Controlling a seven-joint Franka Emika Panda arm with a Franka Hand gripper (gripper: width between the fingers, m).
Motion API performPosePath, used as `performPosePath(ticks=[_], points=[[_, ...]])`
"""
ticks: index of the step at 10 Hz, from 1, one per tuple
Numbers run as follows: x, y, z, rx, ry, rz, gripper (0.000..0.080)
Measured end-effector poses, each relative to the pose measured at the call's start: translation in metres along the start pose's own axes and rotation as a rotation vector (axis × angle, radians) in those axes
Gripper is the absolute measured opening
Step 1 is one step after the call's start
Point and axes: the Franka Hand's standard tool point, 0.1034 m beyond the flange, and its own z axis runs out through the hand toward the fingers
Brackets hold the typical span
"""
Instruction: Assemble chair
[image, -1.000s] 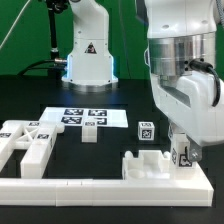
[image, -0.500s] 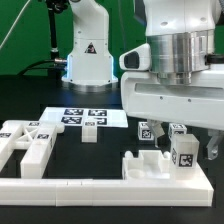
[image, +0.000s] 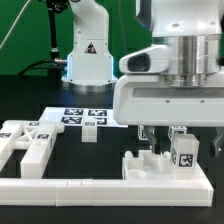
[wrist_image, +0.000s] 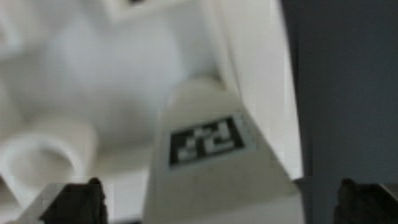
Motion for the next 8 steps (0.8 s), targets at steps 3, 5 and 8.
performPosePath(ticks=[3, 5, 8], points=[[-0.0017, 0.0035, 0.001, 0.0, -0.011, 0.14, 0.0396], [-0.0017, 0.0052, 0.0013, -0.002, -0.011, 0.287, 0.0289], [-0.003, 0.0082, 0.0007, -0.025, -0.017, 0.677, 0.0289]])
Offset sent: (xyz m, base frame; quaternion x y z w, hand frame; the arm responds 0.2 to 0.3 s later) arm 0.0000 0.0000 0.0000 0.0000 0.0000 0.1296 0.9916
